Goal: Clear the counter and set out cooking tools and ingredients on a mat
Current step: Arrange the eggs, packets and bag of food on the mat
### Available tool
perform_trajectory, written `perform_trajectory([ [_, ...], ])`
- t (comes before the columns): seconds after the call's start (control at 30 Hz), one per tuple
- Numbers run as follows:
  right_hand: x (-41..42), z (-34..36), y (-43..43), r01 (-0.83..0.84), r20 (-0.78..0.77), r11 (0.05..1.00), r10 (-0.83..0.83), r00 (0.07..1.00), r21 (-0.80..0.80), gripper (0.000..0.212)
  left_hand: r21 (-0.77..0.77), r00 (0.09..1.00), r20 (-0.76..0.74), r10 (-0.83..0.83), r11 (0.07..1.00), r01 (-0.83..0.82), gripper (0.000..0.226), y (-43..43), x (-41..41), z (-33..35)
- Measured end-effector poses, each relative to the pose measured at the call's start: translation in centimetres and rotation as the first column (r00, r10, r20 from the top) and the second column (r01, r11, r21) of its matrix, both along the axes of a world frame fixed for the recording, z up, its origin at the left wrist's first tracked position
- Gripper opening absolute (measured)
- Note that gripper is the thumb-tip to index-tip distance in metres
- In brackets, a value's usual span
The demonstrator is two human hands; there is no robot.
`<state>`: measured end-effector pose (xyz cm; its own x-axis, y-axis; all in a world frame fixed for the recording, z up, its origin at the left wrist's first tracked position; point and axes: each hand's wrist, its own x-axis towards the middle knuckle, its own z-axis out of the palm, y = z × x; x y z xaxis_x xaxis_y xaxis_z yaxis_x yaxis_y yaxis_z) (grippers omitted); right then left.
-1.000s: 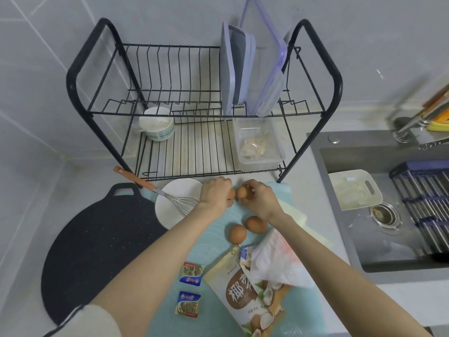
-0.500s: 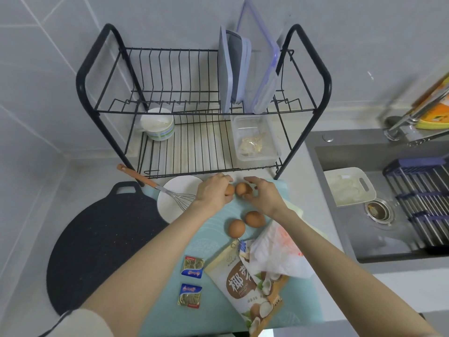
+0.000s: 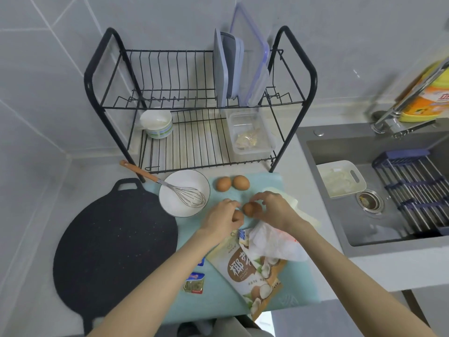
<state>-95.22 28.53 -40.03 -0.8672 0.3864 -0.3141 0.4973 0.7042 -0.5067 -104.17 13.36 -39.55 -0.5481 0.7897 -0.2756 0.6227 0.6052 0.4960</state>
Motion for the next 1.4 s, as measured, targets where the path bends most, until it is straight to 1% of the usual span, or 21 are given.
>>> perform_trajectory([
  [0.1,0.2,-0.7,-0.5,0.005,0.005,1.000,-0.005,1.000,0.015,0.034,-0.005,0.998,0.032,0.046,0.999,-0.046,0.036,0.1,0.2,-0.8],
  [0.27,0.1,-1.3,-0.8,0.020,-0.006,1.000,-0.019,1.000,0.005,0.037,-0.026,0.976,0.121,0.181,0.984,-0.179,0.048,0.3,0.2,-1.5],
  [0.37,0.1,-1.7,-0.7,0.053,-0.022,0.999,-0.053,0.998,-0.002,0.038,-0.014,0.949,0.159,0.272,0.962,-0.273,0.043,0.5,0.1,-1.7],
  [0.43,0.0,-1.9,-0.5,0.085,-0.044,0.996,-0.086,0.995,-0.033,0.038,0.009,0.933,0.166,0.318,0.946,-0.324,0.040,0.6,0.0,-1.8],
  [0.57,-0.7,-2.1,-0.3,0.157,-0.096,0.983,-0.166,0.981,-0.097,0.039,0.060,0.921,0.153,0.360,0.926,-0.372,0.035,1.2,-0.3,-1.9],
  [0.7,-1.5,-2.4,-0.2,0.221,-0.118,0.963,-0.240,0.964,-0.152,0.039,0.058,0.942,0.027,0.334,0.940,-0.335,0.031,1.9,-0.8,-1.3],
  [0.8,-2.1,-2.6,-0.2,0.258,-0.118,0.951,-0.280,0.953,-0.173,0.040,0.004,0.956,-0.083,0.282,0.959,-0.283,0.034,2.4,-1.5,-1.2],
  [0.87,-2.4,-2.7,-0.3,0.270,-0.118,0.946,-0.294,0.949,-0.181,0.038,-0.031,0.960,-0.130,0.248,0.967,-0.254,0.036,2.6,-1.9,-1.3],
  [0.93,-2.5,-2.8,-0.4,0.280,-0.131,0.942,-0.306,0.943,-0.187,0.036,-0.049,0.963,-0.149,0.224,0.971,-0.233,0.041,2.8,-2.1,-1.5],
  [1.07,-2.6,-2.9,-0.7,0.308,-0.143,0.932,-0.337,0.931,-0.193,0.042,-0.078,0.966,-0.181,0.186,0.976,-0.203,0.046,2.9,-2.2,-1.7],
  [1.4,-2.5,-2.8,-1.1,0.322,-0.169,0.919,-0.363,0.916,-0.228,0.044,-0.111,0.963,-0.222,0.150,0.978,-0.178,0.044,2.8,-2.0,-1.5],
])
